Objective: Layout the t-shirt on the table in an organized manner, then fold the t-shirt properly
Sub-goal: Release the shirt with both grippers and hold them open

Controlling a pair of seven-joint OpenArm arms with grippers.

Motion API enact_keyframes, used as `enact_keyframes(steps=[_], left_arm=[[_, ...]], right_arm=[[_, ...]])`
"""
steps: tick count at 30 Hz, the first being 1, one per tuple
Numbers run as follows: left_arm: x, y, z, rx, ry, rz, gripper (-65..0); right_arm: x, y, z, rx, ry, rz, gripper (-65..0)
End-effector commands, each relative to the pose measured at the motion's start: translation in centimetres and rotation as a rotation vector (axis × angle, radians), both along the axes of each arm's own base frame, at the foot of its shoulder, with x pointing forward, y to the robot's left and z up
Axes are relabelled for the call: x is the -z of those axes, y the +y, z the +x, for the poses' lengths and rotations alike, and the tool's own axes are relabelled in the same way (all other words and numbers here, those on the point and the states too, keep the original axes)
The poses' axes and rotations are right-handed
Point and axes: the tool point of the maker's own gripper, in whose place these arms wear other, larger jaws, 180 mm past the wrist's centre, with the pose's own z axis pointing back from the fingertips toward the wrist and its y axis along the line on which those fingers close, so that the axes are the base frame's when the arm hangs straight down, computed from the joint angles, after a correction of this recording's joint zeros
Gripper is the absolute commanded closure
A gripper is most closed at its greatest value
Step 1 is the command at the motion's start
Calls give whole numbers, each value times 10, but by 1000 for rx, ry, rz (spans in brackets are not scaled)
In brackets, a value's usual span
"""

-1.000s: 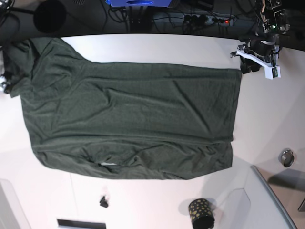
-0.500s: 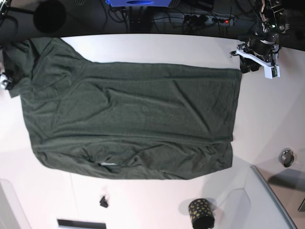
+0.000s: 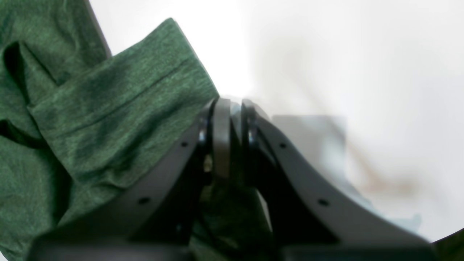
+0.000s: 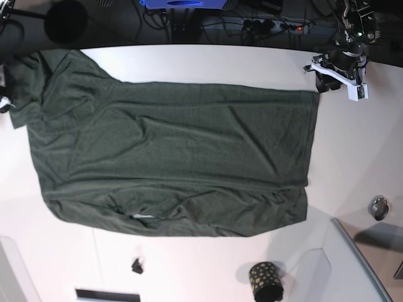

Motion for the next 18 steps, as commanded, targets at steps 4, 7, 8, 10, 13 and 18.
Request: enact_keyframes(steps=[4,7,8,10,13,18], left_arm=[[-9,6,6,1,-38,16,-207],[-9,6,6,1,-38,16,-207],[-9,6,6,1,-38,16,-207],[-9,5,6,0,-38,14,-207],[-9,5,6,0,-38,14,-207],[-9,5,6,0,-38,14,-207]], right_arm=[[-16,-15,10,0,-40,-36,-6],[-25,-17,13,-20,-56,-61,-11],[-28,-17,12,-31,-60,-73,-15],[-30,-8,14,-50,-79,-78,-69],[-35,2,15,-76,-99,-88,-222],[-33,5,15,-79,-94,-84,-401]])
